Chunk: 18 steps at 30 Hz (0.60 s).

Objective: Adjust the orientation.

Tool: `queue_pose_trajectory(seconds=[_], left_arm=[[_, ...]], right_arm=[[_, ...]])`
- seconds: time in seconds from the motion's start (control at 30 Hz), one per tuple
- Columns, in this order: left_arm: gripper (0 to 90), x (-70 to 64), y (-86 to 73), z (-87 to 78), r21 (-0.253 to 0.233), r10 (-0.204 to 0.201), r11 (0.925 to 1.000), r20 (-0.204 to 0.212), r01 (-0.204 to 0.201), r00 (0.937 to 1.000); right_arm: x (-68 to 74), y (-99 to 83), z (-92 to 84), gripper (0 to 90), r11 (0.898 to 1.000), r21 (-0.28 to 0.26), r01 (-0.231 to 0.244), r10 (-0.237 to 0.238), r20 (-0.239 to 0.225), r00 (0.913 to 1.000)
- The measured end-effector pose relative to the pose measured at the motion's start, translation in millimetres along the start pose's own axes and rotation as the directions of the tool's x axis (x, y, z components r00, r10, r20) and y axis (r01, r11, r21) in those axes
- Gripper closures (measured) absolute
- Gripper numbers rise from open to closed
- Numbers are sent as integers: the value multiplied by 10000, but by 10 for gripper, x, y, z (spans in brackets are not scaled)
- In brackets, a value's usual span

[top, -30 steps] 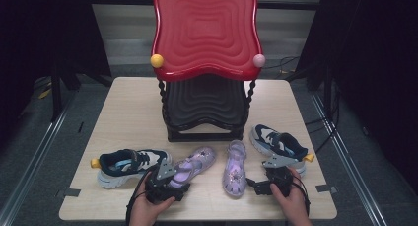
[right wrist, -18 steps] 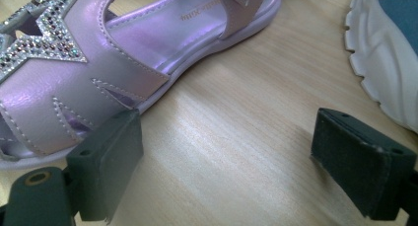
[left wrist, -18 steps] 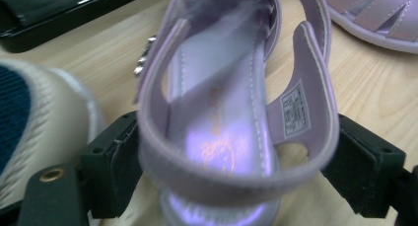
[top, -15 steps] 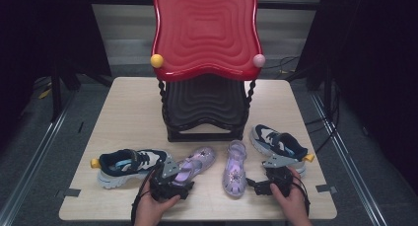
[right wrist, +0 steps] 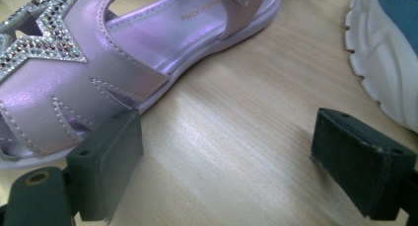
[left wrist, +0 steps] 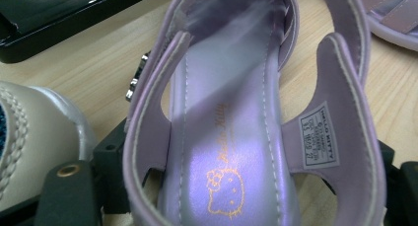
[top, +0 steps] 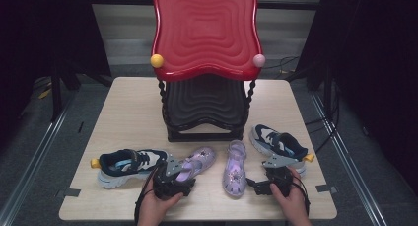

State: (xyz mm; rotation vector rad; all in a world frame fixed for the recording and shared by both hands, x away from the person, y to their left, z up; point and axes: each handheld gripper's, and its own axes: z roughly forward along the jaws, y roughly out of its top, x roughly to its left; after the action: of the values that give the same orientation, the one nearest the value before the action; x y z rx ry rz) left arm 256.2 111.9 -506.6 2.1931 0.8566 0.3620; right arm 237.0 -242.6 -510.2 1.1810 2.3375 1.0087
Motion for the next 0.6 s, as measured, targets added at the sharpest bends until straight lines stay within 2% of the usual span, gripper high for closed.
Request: queue_pose_trajectory(seconds=[0.17,0.2,0.3,0.33,0.47,0.53,0.6], left_arm=[[212,-6,-1,-1,-8,-51,10000,-53,51,10000],[217,-8,-3,-5,-29,-58,10000,53,58,10000],[276,-9,-10,-11,-160,-155,9998,49,156,9999],[300,1,-10,-18,-130,-57,9999,6,57,10000],[316,1,-10,-22,-140,-54,9999,-12,54,10000],[333,-1,-16,-24,-191,-201,9996,-6,201,9998],[348,11,-18,-32,-156,-127,9998,-20,127,9999]], right_arm=[[0,0,0,116,10000,-4,11,-11,5,10000],[0,0,0,116,10000,-5,12,-12,3,10000],[0,0,0,116,10000,1,-1,1,-1,10000],[0,0,1,116,10000,-4,11,-11,5,10000],[-1,0,0,116,10000,-3,12,-12,4,10000],[-1,0,0,116,10000,-1,7,-7,1,10000],[0,0,0,116,10000,-4,11,-11,4,10000]])
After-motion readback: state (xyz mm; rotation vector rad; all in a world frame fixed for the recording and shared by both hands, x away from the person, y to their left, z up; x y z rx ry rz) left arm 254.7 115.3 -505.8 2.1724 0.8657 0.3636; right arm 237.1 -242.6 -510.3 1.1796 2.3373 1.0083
